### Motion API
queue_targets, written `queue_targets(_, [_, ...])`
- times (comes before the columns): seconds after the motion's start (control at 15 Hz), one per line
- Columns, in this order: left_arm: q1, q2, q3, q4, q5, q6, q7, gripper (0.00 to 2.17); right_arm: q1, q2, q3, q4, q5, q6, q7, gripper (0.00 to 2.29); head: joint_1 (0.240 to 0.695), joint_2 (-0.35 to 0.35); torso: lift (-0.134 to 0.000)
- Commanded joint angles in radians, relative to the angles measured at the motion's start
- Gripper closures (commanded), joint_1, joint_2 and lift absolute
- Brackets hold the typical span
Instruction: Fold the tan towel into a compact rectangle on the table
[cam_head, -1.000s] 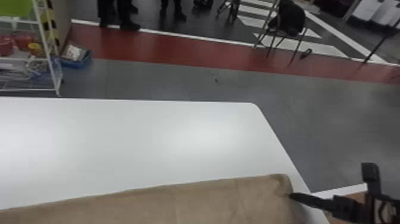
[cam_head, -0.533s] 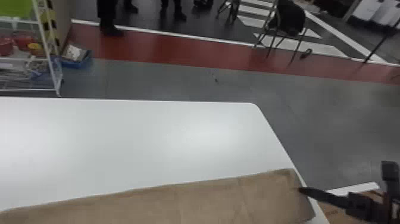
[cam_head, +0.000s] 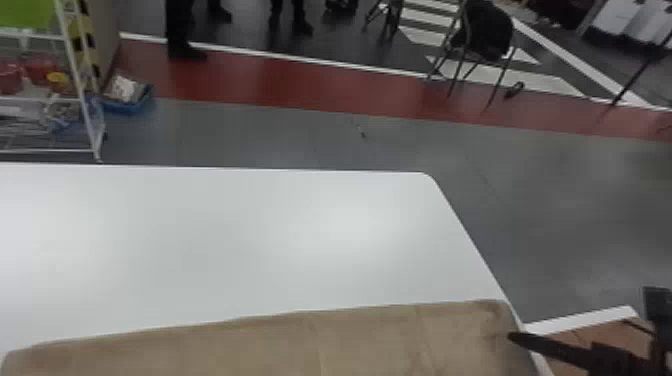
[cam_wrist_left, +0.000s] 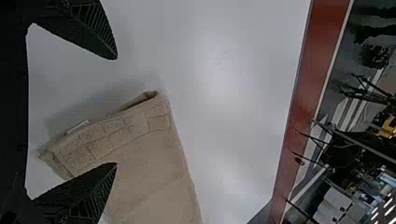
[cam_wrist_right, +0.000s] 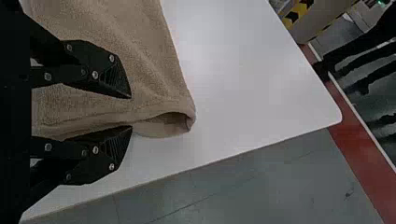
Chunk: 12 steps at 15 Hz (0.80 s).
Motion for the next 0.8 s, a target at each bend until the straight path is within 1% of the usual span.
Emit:
queue_targets(0.0, [0.001,0.003,0.008,0.002,0.000,0.002,-0.001,0.07,0.001,0.001,-0.059,-0.041,-0.052,0.046,0.058,0.14,0.695,-0.350,-0.123])
queue_targets(0.07, [0.001,0.003,0.008,0.005,0.000,0.002,-0.001,0.07,0.001,0.000,-0.090,-0.050,-0.091,0.083,0.090,0.15,0.695,-0.350,-0.123])
queue_targets(0.13, [0.001,0.006,0.008,0.008,0.000,-0.001,0.001,0.07,-0.008,-0.010,-0.099,-0.051,-0.135,0.151,0.090,0.18,0.695,-0.350,-0.123])
queue_targets(0.2, [-0.001,0.006,0.007,0.009,0.000,-0.001,0.001,0.07,-0.019,-0.023,-0.100,-0.051,-0.147,0.215,0.094,0.19,0.695,-0.350,-0.123])
queue_targets(0.27, [-0.002,0.006,0.007,0.008,0.003,0.002,-0.001,0.07,-0.019,-0.031,-0.087,-0.051,-0.141,0.227,0.099,0.18,0.695,-0.350,-0.123])
queue_targets(0.33, [-0.001,0.006,0.007,0.008,0.005,-0.001,-0.001,0.07,-0.031,-0.028,-0.074,-0.051,-0.134,0.224,0.091,0.19,0.695,-0.350,-0.123])
queue_targets(0.4, [-0.001,0.006,0.008,0.009,0.005,-0.001,-0.001,0.07,-0.040,-0.019,-0.047,-0.048,-0.132,0.218,0.068,0.19,0.695,-0.350,-0.123])
queue_targets(0.47, [-0.002,0.008,0.008,0.012,0.003,-0.001,0.001,0.07,-0.063,-0.011,-0.018,-0.034,-0.128,0.215,0.025,0.19,0.695,-0.350,-0.123])
queue_targets(0.6, [-0.002,0.008,0.007,0.012,0.005,-0.001,-0.001,0.07,-0.145,-0.008,0.053,0.033,-0.101,0.212,-0.036,0.19,0.695,-0.341,-0.123])
queue_targets(0.73, [0.001,0.006,0.008,0.009,0.006,-0.001,-0.004,0.07,-0.208,-0.008,0.099,0.084,-0.072,0.212,-0.057,0.19,0.695,-0.312,-0.123])
